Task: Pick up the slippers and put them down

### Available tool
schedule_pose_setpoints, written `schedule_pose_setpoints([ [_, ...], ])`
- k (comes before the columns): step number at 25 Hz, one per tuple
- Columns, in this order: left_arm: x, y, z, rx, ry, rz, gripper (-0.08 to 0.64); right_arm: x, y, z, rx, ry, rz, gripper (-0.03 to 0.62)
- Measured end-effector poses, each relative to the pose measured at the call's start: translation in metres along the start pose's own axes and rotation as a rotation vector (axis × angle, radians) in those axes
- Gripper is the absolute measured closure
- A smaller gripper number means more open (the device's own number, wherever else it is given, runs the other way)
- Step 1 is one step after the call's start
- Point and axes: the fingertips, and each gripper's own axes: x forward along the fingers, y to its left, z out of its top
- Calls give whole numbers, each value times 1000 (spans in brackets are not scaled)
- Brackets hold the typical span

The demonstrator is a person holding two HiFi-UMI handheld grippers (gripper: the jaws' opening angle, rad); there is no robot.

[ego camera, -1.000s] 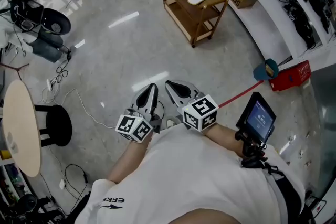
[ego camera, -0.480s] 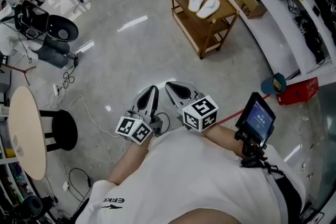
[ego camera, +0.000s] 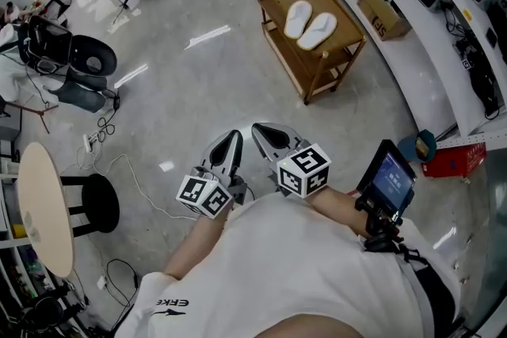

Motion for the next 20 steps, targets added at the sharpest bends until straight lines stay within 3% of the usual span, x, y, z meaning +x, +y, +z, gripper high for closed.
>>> schedule_pose_setpoints([
  [11,67,24,9,-38,1,13,556,27,-57,24,52,-4,1,591],
  [20,117,83,36,-42,33,-77,555,89,-97,49,65,-25,-100,591],
])
